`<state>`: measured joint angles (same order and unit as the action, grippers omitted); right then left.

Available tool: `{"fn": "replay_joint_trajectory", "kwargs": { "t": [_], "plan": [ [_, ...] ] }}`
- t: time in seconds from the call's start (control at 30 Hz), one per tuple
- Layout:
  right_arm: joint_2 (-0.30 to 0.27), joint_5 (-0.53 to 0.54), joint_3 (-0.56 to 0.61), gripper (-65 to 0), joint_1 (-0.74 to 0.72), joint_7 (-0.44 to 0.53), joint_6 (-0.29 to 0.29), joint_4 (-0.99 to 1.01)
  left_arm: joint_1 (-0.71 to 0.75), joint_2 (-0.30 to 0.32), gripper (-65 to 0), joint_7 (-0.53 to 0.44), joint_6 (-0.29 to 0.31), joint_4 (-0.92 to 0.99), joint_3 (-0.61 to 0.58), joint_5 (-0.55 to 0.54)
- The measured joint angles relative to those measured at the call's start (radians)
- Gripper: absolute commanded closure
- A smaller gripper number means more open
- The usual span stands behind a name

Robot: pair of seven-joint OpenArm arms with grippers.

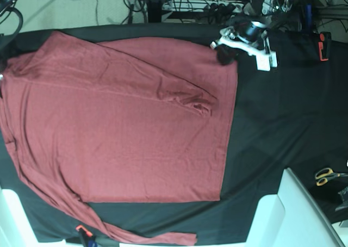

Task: Fold the T-shirt properly
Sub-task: 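Pull the hem corner away from the shirt body with the left gripper, then fold the hem corner back over the shirt body and open the left gripper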

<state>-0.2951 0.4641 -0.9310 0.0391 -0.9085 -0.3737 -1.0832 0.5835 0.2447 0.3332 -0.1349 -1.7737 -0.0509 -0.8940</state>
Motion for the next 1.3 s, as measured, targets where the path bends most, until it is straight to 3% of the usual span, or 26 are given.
{"fn": "replay_joint_trajectory", "kwargs": {
  "t": [0.3,0.47,0.67,0.83,0.97,1.03,1.1,1.3],
  "plan": [
    [-0.004,0.004,0.003,0.0,-0.043,-0.037,0.003,-0.037,-0.043,-0.006,0.0,0.019,0.000,0.000,0.003,0.002],
    [-0.007,0.014,0.109,0.0,-0.079,-0.034,0.072,-0.035,-0.049,-0.008,0.0,0.023,-0.007,0.004,0.028,0.002],
    [-0.010,0.006,0.117,0.0,-0.101,-0.035,0.080,-0.013,-0.075,-0.010,0.0,0.020,-0.005,0.020,0.031,-0.002],
    [-0.014,0.010,0.124,0.0,-0.132,-0.031,0.079,0.039,-0.134,-0.001,0.0,0.019,-0.008,0.105,0.031,-0.152],
    [-0.016,0.007,0.124,0.0,-0.135,-0.031,0.080,0.044,-0.171,0.008,0.0,0.022,-0.008,0.127,0.021,-0.162],
    [-0.015,0.005,0.124,0.0,-0.145,-0.019,0.150,0.044,-0.193,0.008,0.0,0.023,-0.008,0.127,0.021,-0.163],
    [-0.016,0.012,0.124,0.0,-0.147,0.013,0.180,0.044,-0.214,0.006,0.0,0.056,-0.009,0.127,0.027,-0.170],
    [-0.037,0.004,0.124,0.0,-0.161,0.019,0.198,0.086,-0.242,0.005,0.0,0.075,-0.016,0.127,0.030,-0.169]
  ]
}}
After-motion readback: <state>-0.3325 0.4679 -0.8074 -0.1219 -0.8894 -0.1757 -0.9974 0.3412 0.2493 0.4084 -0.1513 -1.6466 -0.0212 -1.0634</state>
